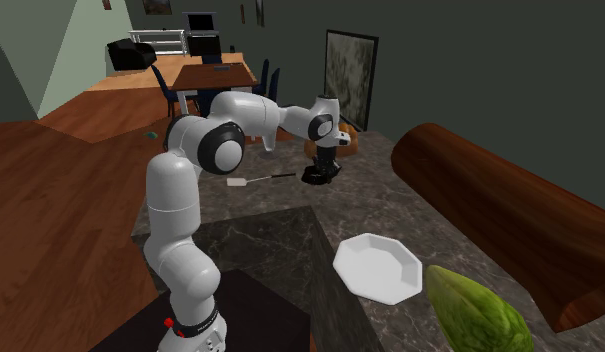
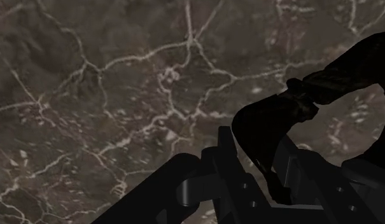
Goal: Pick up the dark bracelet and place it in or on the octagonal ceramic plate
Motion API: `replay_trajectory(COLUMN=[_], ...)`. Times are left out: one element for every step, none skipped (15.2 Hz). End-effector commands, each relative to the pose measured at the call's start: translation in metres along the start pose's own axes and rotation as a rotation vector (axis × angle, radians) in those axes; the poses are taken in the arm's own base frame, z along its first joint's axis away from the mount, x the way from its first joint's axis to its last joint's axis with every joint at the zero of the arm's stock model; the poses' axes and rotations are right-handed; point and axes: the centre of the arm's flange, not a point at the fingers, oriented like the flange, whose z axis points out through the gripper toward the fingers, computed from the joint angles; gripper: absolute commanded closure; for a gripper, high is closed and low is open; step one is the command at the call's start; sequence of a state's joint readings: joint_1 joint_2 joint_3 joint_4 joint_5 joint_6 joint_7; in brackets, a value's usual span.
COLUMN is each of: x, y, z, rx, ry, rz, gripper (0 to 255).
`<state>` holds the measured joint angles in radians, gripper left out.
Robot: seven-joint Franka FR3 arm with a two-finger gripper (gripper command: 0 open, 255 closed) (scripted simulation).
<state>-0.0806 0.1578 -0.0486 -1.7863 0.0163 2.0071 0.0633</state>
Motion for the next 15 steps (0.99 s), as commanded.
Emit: replay_trajectory(x=[0.0,0.0,0.0,0.0,0.0,0.001,0.001,0.001,0.002,0.002,0.002,0.003,0.003,0.003,0.004], y=[0.0,0.0,0.0,0.0,0.0,0.0,0.0,0.0,0.0,0.0,0.0,0.0,-0.001,-0.001,-0.001], z=[0.0,0.0,0.0,0.0,-0.005,-0.011,-0.016,-0.021,-0.026,-0.032,-0.037,-0.042,-0.047,-0.053,-0.058], rx=[0.0,0.0,0.0,0.0,0.0,0.0,0.0,0.0,0.0,0.0,0.0,0.0,0.0,0.0,0.0], ry=[0.0,0.0,0.0,0.0,0.0,0.0,0.0,0.0,0.0,0.0,0.0,0.0,0.0,0.0,0.0], rz=[0.0,0.0,0.0,0.0,0.0,0.0,0.0,0.0,0.0,0.0,0.0,0.0,0.0,0.0,0.0], gripper=[255,255,255,255,255,255,255,255,255,255,255,255,255,255,255])
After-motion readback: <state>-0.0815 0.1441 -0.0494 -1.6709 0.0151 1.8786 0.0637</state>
